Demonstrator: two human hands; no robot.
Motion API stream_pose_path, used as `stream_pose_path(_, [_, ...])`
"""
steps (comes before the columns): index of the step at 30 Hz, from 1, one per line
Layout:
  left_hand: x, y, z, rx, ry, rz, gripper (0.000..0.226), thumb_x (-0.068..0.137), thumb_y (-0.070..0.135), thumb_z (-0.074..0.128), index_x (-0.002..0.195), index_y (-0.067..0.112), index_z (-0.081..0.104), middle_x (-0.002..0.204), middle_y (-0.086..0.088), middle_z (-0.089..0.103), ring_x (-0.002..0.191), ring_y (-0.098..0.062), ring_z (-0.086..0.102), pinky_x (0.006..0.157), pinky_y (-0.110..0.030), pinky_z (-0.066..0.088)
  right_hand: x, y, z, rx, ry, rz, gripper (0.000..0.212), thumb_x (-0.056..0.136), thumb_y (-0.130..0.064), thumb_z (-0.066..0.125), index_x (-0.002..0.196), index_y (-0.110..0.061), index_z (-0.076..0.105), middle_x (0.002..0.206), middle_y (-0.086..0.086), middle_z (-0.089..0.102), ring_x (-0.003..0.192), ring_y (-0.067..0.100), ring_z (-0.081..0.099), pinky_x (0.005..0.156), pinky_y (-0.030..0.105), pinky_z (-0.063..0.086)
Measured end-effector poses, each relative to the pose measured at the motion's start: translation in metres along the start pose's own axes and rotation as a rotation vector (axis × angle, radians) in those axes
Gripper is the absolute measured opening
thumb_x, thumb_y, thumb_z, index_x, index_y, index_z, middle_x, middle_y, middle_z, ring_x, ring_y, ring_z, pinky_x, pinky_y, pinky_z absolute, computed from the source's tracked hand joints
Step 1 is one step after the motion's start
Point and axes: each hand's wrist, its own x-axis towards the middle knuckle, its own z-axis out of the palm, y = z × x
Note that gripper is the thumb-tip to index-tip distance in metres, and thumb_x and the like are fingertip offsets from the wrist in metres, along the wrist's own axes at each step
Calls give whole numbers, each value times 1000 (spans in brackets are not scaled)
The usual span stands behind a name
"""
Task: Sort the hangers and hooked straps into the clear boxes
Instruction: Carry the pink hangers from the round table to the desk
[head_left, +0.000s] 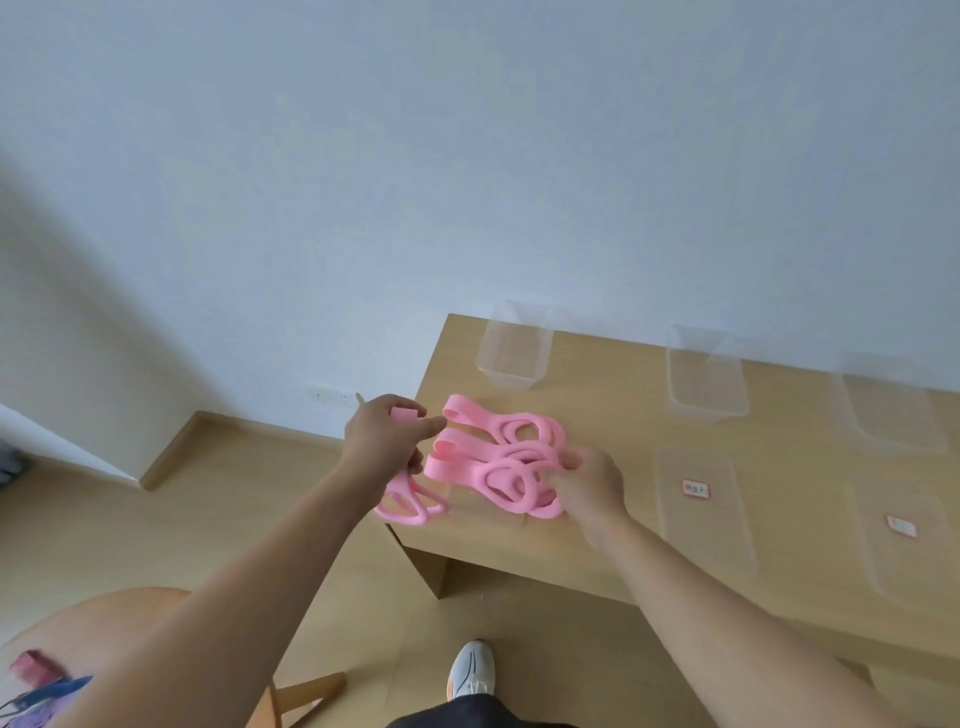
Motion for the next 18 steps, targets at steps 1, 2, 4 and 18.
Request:
stream_pose_path(1, [4, 7, 2, -12, -30, 1, 24, 82, 26, 85, 96, 17, 69, 53, -3, 62, 41, -18, 58, 45, -26, 50, 1, -4, 3, -146, 99, -87, 12, 80, -25, 73, 75, -32, 65, 80, -10, 69, 79, 19, 66, 56, 25, 47])
stream_pose_path(2, [8, 14, 4, -35, -72, 4, 24, 82, 26, 86, 96, 15, 70, 52, -2, 60, 40, -19, 56, 44, -25, 50, 1, -7, 4, -181, 137, -162, 10, 81, -35, 71, 78, -38, 62, 88, -13, 67, 83, 15, 64, 60, 25, 45])
stream_pose_path(4, [13, 29, 14, -107, -166, 3, 26, 84, 25, 86, 97, 9, 71, 57, -5, 58, 41, -20, 52, 45, -26, 49, 0, -16, 4, -55, -16, -224, 18, 77, -57, 70, 91, -47, 65, 108, -21, 64, 96, 1, 63, 73, 20, 47])
stream_pose_path(18, [30, 80, 131, -398, -483, -119, 37, 92, -17, 50, 123, 2, 57, 99, -18, 61, 73, -30, 71, 75, -42, 62, 0, 26, -74, 461, -60, 154, 28, 65, -10, 72, 92, -19, 76, 72, 0, 65, 65, 14, 62, 57, 26, 52])
